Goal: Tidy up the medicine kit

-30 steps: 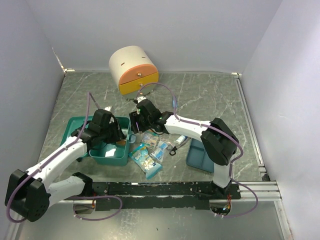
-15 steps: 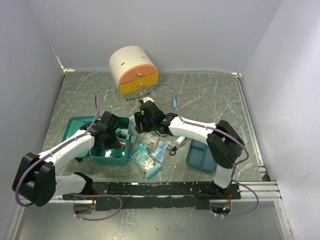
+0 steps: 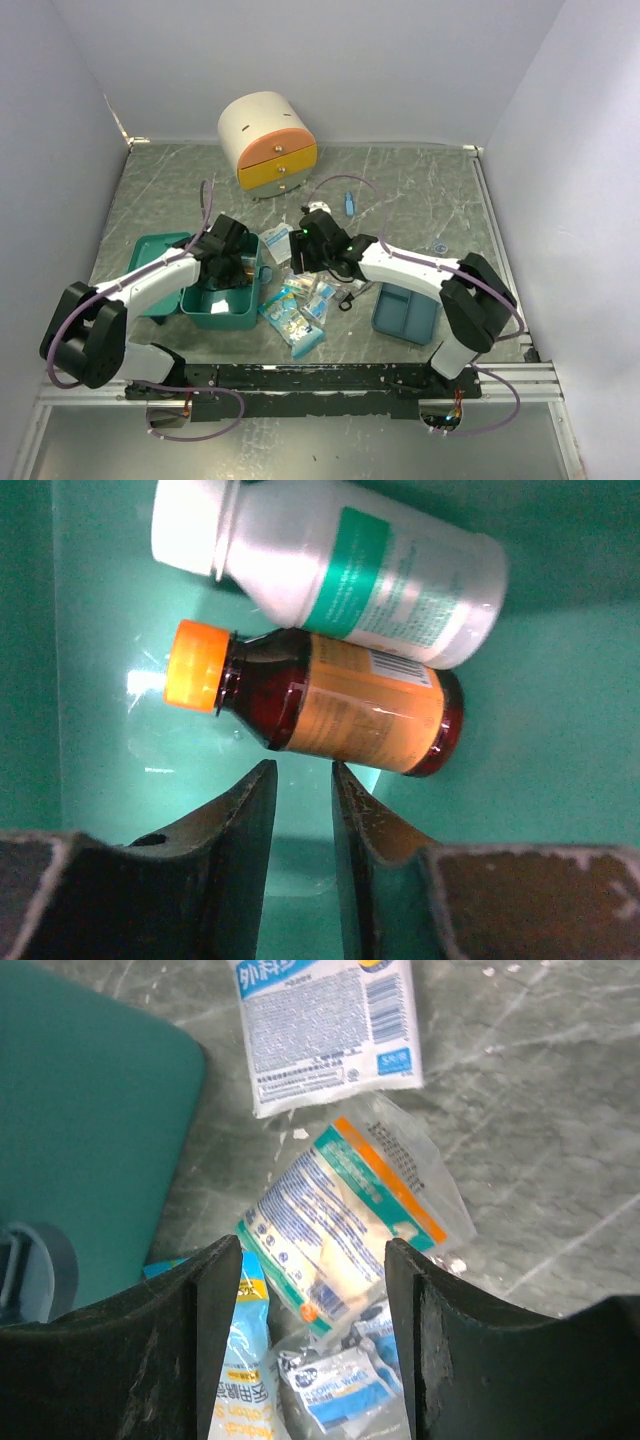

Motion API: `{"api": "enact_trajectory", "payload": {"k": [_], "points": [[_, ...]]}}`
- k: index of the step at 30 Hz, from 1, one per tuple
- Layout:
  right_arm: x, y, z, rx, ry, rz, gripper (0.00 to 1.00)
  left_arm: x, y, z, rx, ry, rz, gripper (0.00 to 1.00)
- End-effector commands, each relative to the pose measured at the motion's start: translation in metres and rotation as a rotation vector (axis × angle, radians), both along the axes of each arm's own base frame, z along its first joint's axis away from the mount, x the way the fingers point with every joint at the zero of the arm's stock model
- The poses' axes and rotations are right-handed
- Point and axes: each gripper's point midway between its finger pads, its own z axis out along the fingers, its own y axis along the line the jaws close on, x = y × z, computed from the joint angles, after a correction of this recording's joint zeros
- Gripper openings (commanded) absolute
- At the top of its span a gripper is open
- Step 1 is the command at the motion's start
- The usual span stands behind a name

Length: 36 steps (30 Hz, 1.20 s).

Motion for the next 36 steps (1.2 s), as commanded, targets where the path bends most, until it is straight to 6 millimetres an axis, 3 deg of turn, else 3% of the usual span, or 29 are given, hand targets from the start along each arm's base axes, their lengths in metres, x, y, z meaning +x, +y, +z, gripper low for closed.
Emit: {"api": "enact_trajectory", "payload": {"k": [1, 6, 9, 15, 23, 29, 36], "points": [[-0.009, -0.015, 0.008, -0.002, 0.005, 0.022, 0.60, 0.038, -0.011, 0.022, -0.024, -0.143, 0.028, 0.40], [-0.032, -0.015, 0.013, 0.002, 0.025, 0.173, 0.60, 0.046, -0.016, 0.017, -0.034, -0.153, 0.021, 0.40], [-0.045, -0.025, 0.005, -0.023, 0.049, 0.209, 0.60, 0.051, -0.015, 0.014, -0.013, -0.159, 0.024, 0.39], [-0.063, -0.028, 0.002, -0.033, 0.107, 0.283, 0.61, 0.053, -0.010, 0.022, 0.001, -0.180, 0.041, 0.41], [-0.077, -0.032, -0.008, -0.030, 0.166, 0.298, 0.61, 0.042, -0.029, 0.026, -0.138, -0.132, 0.092, 0.59], [-0.089, -0.033, -0.011, -0.019, 0.202, 0.331, 0.61, 0.036, -0.023, 0.011, -0.125, -0.079, 0.197, 0.55], [-0.104, -0.032, -0.020, -0.022, 0.252, 0.413, 0.58, 0.044, -0.024, 0.008, -0.157, -0.075, 0.351, 0.53]]}}
